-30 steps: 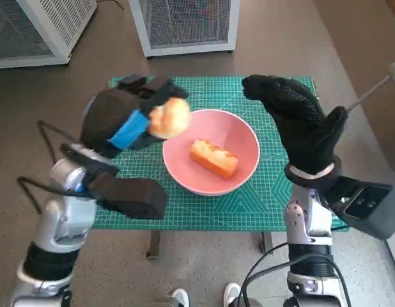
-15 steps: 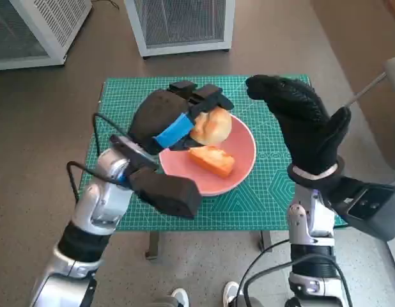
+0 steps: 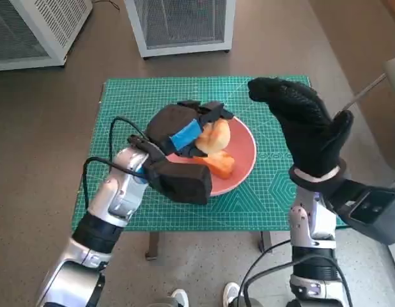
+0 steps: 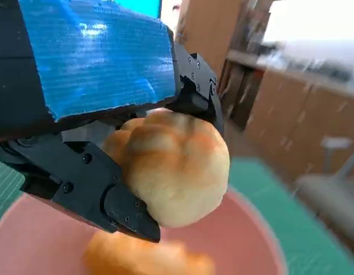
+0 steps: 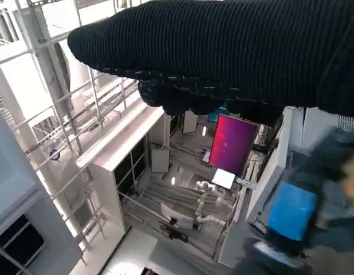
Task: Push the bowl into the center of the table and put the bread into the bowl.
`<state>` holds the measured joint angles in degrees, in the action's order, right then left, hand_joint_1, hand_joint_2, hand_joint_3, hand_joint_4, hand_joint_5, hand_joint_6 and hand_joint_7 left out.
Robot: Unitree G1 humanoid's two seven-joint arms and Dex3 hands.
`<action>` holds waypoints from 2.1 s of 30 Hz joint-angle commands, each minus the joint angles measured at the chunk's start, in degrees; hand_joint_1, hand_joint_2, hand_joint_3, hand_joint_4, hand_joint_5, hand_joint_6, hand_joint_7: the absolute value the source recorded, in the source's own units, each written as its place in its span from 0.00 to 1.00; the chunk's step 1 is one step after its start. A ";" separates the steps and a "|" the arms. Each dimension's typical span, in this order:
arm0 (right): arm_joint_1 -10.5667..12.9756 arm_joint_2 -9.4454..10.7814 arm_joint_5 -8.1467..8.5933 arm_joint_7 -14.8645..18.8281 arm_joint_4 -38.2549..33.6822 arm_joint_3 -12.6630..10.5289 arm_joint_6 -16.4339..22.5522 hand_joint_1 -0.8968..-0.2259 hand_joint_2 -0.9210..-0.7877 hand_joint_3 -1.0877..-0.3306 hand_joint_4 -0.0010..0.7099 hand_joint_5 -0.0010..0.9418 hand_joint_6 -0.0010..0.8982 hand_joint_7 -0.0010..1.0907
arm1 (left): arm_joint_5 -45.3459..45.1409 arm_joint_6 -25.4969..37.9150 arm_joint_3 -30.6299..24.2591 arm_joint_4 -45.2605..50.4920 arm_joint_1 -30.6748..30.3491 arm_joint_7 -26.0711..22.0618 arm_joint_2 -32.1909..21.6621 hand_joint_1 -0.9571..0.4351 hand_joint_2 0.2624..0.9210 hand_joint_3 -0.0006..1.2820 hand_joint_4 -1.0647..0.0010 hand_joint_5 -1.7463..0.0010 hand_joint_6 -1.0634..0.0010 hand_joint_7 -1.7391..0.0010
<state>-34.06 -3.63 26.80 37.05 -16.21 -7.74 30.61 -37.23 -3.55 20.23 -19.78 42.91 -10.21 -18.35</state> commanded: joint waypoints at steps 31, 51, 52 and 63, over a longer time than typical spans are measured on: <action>-0.16 -0.57 -3.54 -5.67 0.48 -0.39 -0.78 0.62 0.00 0.80 0.39 0.01 0.03 0.57 | 34.06 -12.12 -16.41 9.07 -7.97 -6.27 1.93 0.23 1.00 0.29 0.91 1.00 0.77 0.96; -0.86 -1.05 -5.71 -9.16 1.71 -0.10 -0.03 0.57 0.00 0.81 0.45 0.02 0.11 0.53 | 33.48 -9.93 -16.90 4.40 -5.44 -7.81 0.85 0.22 1.00 0.32 0.92 1.00 0.81 0.95; -0.85 -1.11 -5.65 -9.07 1.71 -0.08 -0.07 0.57 0.00 0.81 0.45 0.02 0.11 0.53 | 33.00 -9.87 -16.77 4.03 -5.23 -7.81 0.71 0.21 1.00 0.31 0.93 1.00 0.82 0.95; -0.54 -1.52 -5.45 -8.98 1.97 -0.19 -0.36 0.58 0.00 0.81 0.45 0.01 0.11 0.52 | 35.03 -9.66 -18.02 7.46 -6.44 -8.05 1.70 0.19 1.00 0.28 0.98 1.00 0.85 0.96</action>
<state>-35.20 -4.58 21.21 27.74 -14.39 -7.94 30.67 -3.60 -12.74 3.03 -13.86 36.14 -18.18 -17.25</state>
